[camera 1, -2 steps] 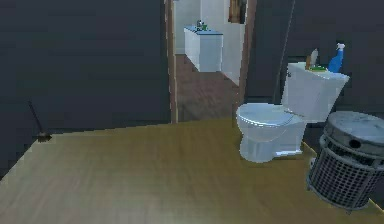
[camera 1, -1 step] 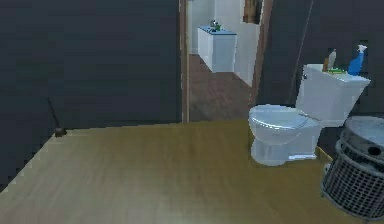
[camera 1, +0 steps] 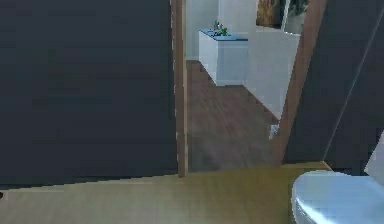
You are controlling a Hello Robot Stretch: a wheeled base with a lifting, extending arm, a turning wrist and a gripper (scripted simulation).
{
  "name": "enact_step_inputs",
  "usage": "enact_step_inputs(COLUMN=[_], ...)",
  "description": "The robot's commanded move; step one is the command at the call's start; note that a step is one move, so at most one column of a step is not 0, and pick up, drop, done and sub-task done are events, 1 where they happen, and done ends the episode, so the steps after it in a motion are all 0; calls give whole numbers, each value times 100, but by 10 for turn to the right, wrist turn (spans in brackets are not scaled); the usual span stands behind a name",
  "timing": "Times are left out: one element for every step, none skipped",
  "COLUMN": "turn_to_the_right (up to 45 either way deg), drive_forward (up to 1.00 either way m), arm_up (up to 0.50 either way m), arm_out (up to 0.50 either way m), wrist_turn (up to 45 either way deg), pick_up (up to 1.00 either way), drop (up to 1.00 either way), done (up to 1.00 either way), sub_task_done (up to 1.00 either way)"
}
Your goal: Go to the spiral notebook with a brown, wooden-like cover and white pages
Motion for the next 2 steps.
enact_step_inputs(turn_to_the_right=[0, -90], drive_forward=[100, 0], arm_up=[0, 0], arm_out=[0, 0], wrist_turn=[0, 0], pick_up=[0, 0], drop=[0, 0], done=[0, 0], sub_task_done=[0, 0])
